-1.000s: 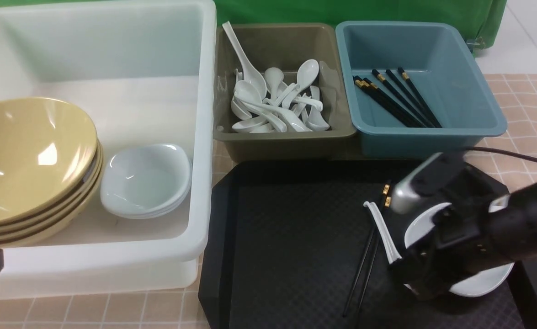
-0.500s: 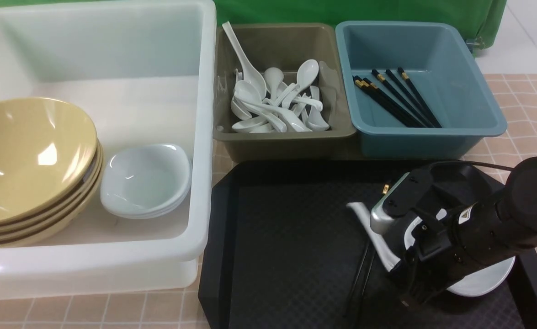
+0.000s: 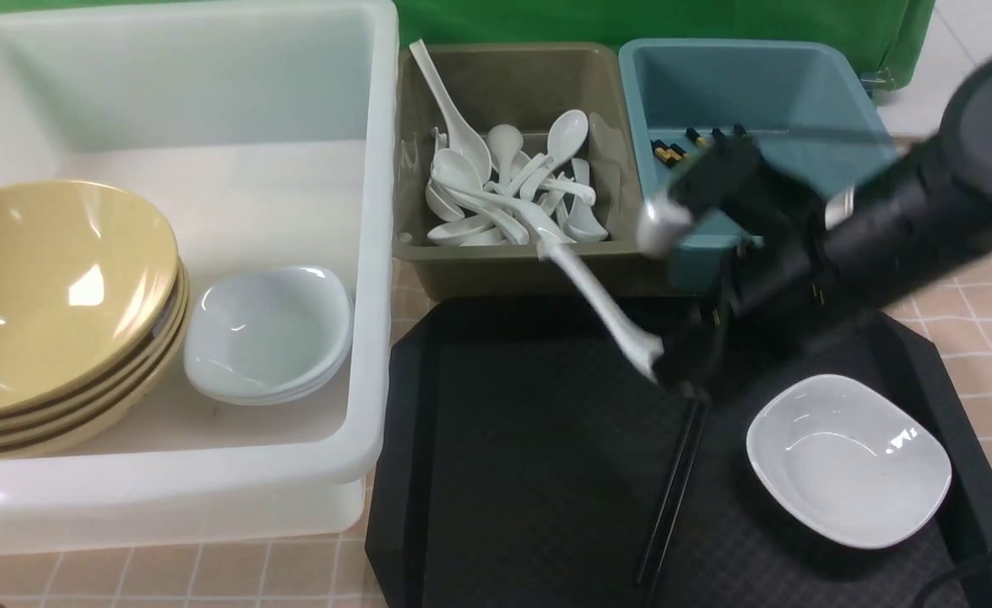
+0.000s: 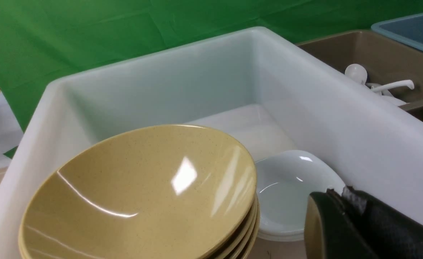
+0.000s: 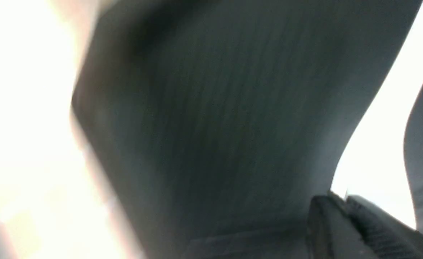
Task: On brown table put chopsticks spoon bowls plates into blue grey white boxes.
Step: 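Place the white spoon into the bin of spoons with the right gripper, then reach for and grasp the small white dish on the black tray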
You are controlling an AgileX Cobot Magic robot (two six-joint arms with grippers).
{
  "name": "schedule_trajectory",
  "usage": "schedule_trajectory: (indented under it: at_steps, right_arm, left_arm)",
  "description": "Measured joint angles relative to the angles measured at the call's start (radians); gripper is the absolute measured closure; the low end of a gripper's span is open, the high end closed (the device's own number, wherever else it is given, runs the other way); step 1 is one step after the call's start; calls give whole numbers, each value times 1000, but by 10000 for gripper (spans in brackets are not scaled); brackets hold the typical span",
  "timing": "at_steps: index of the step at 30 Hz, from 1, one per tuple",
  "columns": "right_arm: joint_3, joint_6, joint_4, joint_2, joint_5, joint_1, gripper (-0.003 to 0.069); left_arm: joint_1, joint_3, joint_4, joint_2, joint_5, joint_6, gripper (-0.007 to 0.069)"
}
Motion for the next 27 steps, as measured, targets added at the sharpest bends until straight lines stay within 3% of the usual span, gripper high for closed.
schedule_trajectory:
  at_steps: [4,7,12,16,19,21,24,27]
  right_arm:
    - [-118,-98,141,63,-243,0,600]
    - [-222,-233,238,185,-306,0,600]
    - [-362,-219,257,373,-343,0,571]
    - [-447,-79,149,443,-303,-1,365]
    - [-457,-2,41,413,-263,-9,267]
    - [-461,140,-94,362,-202,-33,233]
    - [-461,313,-259,272,-64,-85,272]
    - [-415,373,-347,170,53,-134,398]
  left_arm:
    - [0,26,12,0,-36,0,623]
    - [0,38,15,0,-52,-1,623]
    - [0,38,15,0,-67,-1,623]
    - [0,38,15,0,-68,-1,623]
    - [0,38,11,-3,-66,-1,623]
    - [0,38,2,-11,-66,-1,623]
    - [0,38,-5,-17,-65,-4,623]
    - [0,38,-8,-18,-64,-10,623]
